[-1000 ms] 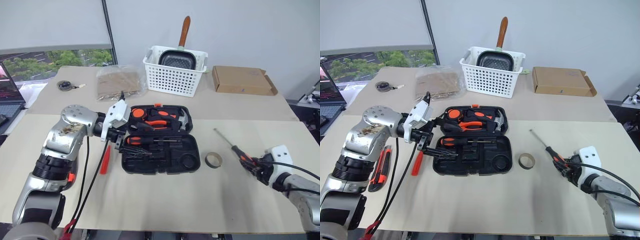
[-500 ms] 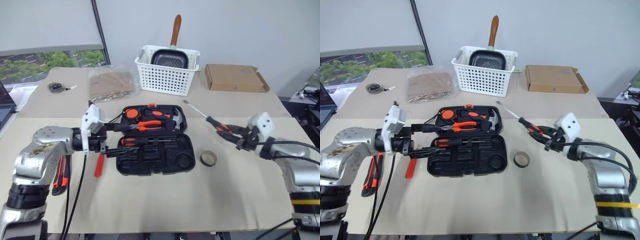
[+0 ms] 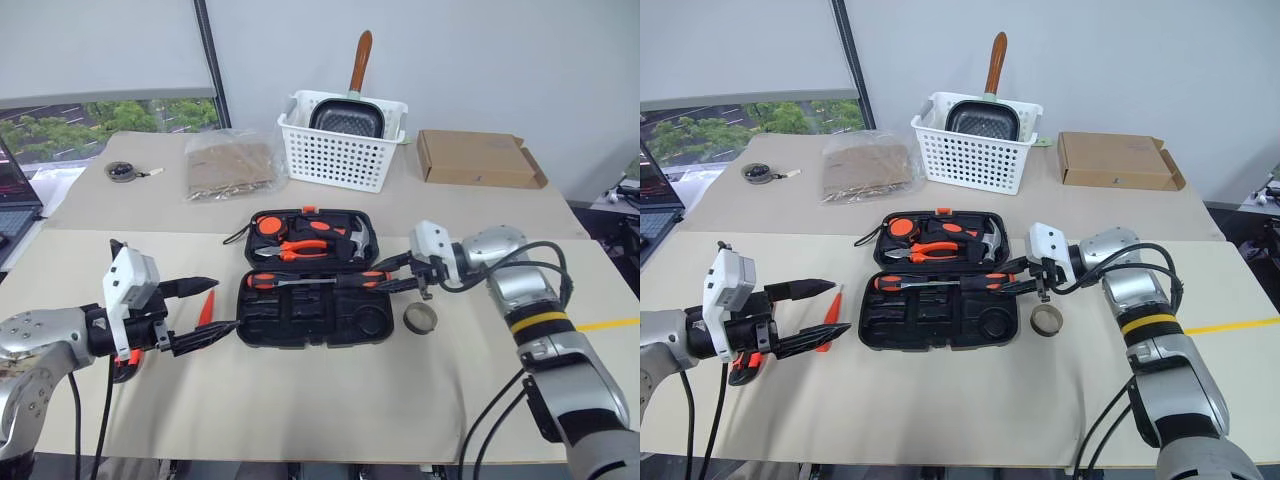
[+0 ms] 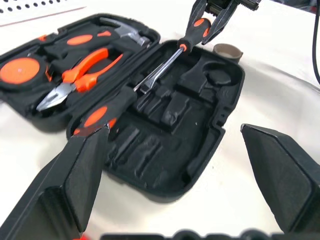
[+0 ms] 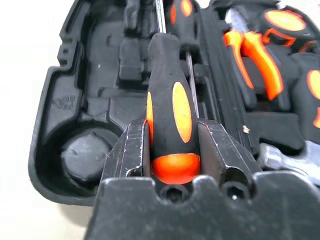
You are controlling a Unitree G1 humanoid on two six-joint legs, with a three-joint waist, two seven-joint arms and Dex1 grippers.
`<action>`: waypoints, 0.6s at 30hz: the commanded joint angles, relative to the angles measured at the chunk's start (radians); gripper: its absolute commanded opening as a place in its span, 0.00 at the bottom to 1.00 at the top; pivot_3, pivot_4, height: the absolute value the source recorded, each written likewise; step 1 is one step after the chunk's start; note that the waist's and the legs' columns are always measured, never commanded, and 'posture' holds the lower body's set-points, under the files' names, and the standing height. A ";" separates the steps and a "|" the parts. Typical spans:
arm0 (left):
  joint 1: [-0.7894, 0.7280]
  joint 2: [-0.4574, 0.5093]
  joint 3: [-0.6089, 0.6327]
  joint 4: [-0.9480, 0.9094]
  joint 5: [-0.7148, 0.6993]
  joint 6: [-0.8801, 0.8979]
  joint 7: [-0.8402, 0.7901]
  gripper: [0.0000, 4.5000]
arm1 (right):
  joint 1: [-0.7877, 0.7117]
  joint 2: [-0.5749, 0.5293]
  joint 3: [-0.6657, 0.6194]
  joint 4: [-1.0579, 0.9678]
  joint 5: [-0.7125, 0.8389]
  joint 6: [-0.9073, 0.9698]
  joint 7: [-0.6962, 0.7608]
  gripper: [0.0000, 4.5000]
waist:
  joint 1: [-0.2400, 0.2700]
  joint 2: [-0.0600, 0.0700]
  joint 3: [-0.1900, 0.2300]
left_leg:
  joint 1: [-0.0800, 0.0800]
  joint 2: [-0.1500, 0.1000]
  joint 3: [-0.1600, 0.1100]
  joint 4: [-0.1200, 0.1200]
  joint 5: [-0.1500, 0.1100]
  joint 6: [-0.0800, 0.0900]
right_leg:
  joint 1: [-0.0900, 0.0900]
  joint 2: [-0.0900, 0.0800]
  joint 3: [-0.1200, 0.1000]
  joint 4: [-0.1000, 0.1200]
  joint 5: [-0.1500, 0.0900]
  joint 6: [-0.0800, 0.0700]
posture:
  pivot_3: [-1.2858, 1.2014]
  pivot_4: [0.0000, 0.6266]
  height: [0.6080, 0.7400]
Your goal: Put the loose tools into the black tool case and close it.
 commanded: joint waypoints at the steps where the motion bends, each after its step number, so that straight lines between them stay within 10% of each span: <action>1: 0.002 0.021 0.036 -0.032 -0.027 -0.012 0.013 1.00 | -0.053 0.017 -0.005 0.067 -0.020 -0.063 0.017 0.22 | -0.002 0.000 0.000 | 0.000 0.000 0.000 0.000 0.000 0.000 | 0.000 0.001 0.000 0.000 0.000 0.000 | 0.52 0.24 0.70; 3: 0.000 0.027 0.035 -0.028 -0.030 -0.015 0.016 1.00 | -0.067 0.025 -0.005 0.097 -0.026 -0.080 0.029 0.22 | -0.003 0.000 0.000 | 0.000 0.000 0.000 0.000 0.003 -0.006 | 0.000 0.001 0.000 0.000 0.000 -0.001 | 0.52 0.24 0.70; 12: -0.029 0.043 0.000 0.007 -0.023 -0.037 0.017 1.00 | -0.094 0.032 -0.043 0.125 -0.015 -0.106 0.021 0.95 | -0.007 0.000 0.000 | 0.000 0.001 0.000 -0.001 0.004 -0.006 | 0.000 0.002 0.000 0.000 0.000 -0.001 | 0.52 0.24 0.70; 18: -0.040 0.051 -0.017 0.027 -0.020 -0.056 0.012 1.00 | -0.059 0.055 -0.089 0.032 0.034 -0.012 -0.016 0.99 | -0.010 0.000 0.000 | 0.000 0.001 0.000 -0.001 0.004 -0.006 | -0.001 0.002 0.000 0.000 0.000 -0.001 | 0.52 0.24 0.70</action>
